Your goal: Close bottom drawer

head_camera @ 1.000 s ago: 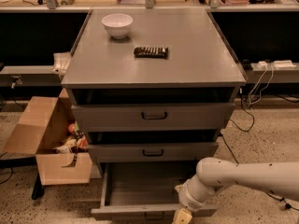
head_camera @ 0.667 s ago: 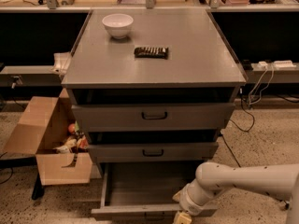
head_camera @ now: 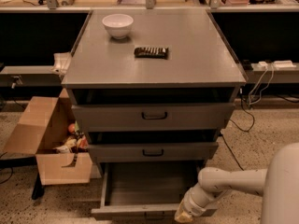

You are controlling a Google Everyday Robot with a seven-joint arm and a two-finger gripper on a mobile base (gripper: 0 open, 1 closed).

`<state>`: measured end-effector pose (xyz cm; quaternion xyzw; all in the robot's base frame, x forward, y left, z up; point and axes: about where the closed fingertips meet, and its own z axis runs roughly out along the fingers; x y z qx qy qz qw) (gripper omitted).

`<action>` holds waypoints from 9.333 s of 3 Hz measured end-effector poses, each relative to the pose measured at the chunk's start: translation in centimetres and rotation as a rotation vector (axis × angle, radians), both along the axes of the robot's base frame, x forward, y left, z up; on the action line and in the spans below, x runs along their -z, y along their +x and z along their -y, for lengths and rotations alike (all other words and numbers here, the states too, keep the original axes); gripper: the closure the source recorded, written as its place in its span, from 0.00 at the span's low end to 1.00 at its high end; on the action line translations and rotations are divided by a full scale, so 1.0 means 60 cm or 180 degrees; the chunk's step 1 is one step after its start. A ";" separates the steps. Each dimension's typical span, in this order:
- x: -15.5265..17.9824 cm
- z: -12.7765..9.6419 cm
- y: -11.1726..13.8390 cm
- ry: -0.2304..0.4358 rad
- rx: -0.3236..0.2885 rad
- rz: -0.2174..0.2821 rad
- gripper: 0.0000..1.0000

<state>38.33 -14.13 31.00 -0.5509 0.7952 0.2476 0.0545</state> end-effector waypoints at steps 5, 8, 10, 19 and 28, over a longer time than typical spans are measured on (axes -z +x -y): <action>0.168 0.061 0.028 -0.0029 0.0685 -0.0412 1.00; 0.229 0.086 0.058 -0.0021 0.1040 -0.0451 1.00; 0.230 0.086 0.057 0.0013 0.1079 -0.0467 1.00; 0.266 0.041 -0.059 -0.0373 0.1009 -0.0168 1.00; 0.285 0.059 0.079 0.0167 0.1364 0.0665 1.00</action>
Offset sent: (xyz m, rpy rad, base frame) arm 0.0061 -0.0189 -0.0338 0.0072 0.0461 -0.0650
